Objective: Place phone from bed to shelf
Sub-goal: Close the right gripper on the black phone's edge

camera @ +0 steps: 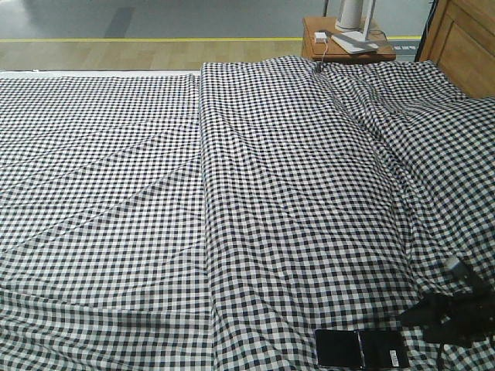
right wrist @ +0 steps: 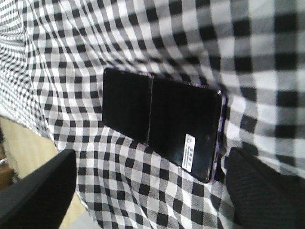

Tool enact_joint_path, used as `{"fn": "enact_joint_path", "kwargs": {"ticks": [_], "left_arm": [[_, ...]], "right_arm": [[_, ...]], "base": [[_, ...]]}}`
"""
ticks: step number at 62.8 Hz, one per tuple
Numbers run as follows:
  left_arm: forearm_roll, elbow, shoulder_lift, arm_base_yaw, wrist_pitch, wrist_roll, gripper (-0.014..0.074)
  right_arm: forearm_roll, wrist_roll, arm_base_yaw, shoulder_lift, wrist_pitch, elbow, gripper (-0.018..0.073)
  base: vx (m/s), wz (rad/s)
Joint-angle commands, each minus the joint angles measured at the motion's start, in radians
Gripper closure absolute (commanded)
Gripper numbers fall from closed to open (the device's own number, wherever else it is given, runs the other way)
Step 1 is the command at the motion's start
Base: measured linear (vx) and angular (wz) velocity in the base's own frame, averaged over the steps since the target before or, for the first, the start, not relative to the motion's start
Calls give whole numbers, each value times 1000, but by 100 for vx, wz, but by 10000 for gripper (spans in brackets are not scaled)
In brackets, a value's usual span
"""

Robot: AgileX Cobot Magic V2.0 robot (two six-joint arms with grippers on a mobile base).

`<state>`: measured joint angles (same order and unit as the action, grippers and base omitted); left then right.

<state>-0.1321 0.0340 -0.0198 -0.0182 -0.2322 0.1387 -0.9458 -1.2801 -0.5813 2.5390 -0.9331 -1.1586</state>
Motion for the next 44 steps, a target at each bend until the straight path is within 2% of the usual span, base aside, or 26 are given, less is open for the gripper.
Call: {"fn": "enact_joint_path", "kwargs": {"ticks": [1, 24, 44], "left_arm": [[-6, 2, -5, 3, 73, -4, 596], [-6, 2, -5, 3, 73, -4, 596], [-6, 2, -5, 3, 73, -4, 596]], "right_arm": [[-22, -25, -6, -23, -72, -12, -36], [-74, -87, -6, 51, -77, -12, -36], [-165, -157, -2, 92, -54, -12, -36]], "base": [[0, 0], [0, 0], [0, 0]]}}
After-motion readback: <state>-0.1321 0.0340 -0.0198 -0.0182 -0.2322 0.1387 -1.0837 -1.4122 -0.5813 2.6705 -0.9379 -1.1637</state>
